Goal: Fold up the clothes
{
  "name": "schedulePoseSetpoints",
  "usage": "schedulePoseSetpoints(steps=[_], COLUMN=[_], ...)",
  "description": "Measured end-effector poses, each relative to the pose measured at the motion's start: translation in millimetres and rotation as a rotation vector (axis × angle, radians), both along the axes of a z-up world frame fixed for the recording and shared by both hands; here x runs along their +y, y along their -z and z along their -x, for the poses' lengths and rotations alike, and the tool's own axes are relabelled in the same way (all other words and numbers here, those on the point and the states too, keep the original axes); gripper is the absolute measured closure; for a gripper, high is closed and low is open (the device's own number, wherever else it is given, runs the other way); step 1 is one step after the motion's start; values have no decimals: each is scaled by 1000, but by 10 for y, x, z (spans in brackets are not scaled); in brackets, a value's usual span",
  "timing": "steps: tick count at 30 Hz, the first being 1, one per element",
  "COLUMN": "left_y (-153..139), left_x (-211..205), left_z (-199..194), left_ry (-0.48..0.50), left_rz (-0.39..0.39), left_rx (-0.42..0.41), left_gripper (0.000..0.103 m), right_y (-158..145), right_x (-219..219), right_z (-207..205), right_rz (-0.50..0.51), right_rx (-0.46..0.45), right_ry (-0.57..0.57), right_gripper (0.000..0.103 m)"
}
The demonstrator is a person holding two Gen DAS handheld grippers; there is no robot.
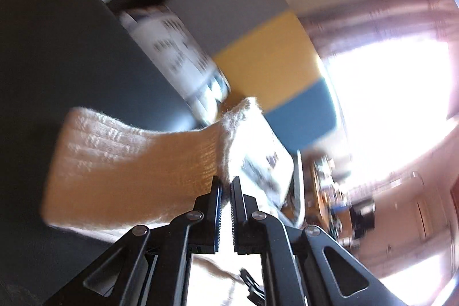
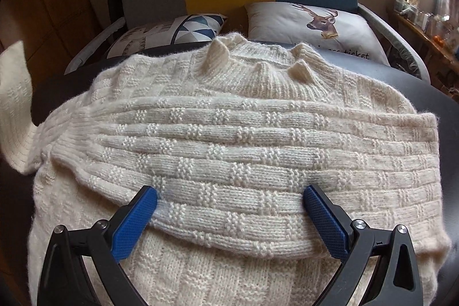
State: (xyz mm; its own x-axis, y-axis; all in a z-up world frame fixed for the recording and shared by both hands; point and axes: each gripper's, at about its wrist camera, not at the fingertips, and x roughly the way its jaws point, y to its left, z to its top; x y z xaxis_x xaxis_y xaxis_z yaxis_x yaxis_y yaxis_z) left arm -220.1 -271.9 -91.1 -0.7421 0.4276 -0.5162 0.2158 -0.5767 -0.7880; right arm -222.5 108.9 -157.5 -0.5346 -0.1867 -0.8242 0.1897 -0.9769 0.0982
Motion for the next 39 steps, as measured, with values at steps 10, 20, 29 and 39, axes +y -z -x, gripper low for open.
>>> schedulePoseSetpoints(steps=[10,20,29,39], left_y=[517,527,464,638], left_x=[1489,1497,742,269], left_z=[494,427,-132,-758], left_ry=[272,333,225,125], left_rz=[94,51,-70,-171], left_rx=[-152,-140,-106,-14], left_gripper=[99,92,89,89], right_y=[-17,-260,87,183], right_x=[71,350,-120,-515], right_z=[-28,-8,237,405], right_rz=[54,493,891,910], right_rx=[10,-28,-211,-207], right_ry=[-26,4,48,154], right_gripper=[0,21,54,81])
